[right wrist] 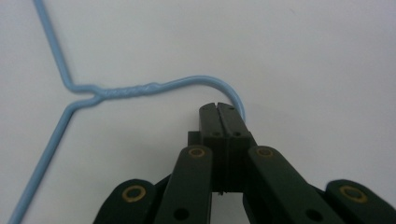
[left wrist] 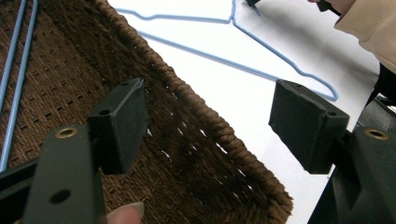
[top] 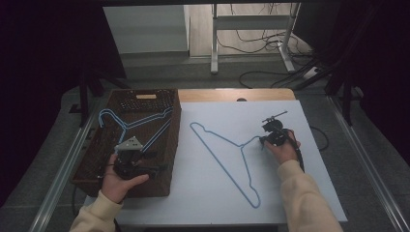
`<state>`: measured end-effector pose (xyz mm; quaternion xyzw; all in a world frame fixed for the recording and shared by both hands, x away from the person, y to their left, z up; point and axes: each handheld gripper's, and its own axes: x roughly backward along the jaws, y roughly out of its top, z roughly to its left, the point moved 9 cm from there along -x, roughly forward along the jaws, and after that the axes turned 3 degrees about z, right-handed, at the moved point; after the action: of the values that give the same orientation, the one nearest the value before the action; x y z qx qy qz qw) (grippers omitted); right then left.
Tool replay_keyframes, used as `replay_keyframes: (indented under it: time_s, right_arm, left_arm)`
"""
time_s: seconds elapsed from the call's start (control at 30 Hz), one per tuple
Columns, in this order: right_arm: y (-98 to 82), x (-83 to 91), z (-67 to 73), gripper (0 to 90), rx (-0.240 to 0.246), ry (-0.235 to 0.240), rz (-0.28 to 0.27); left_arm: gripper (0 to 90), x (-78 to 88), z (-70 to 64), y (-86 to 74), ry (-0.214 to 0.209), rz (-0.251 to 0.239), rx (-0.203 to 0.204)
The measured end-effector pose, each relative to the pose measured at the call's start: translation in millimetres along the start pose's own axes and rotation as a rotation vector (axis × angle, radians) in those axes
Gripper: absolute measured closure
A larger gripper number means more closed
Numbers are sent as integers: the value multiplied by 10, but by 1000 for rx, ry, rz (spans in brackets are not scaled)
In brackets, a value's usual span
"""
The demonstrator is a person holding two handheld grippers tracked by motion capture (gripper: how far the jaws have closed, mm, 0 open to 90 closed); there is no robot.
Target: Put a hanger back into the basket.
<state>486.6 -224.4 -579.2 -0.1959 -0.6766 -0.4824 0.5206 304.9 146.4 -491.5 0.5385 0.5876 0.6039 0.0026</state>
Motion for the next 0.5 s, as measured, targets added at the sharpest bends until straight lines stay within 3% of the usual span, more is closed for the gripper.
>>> replay_keyframes:
  time_s: [0.13,0.23,0.37,0.5]
  right_arm:
    - [-202,116,-94,900,-31,-26,15]
    - [-426,236,-131,900,-63,-19,27]
    - [-676,373,-120,900,-81,-15,51]
    - [-883,476,-64,900,-90,21,60]
  left_arm:
    - [276,7,-6,3,0,-2,0]
    - [276,6,-10,3,-1,-2,-1]
    - [276,-3,-30,12,-2,-1,-5]
    - [276,-8,-37,17,-3,0,-9]
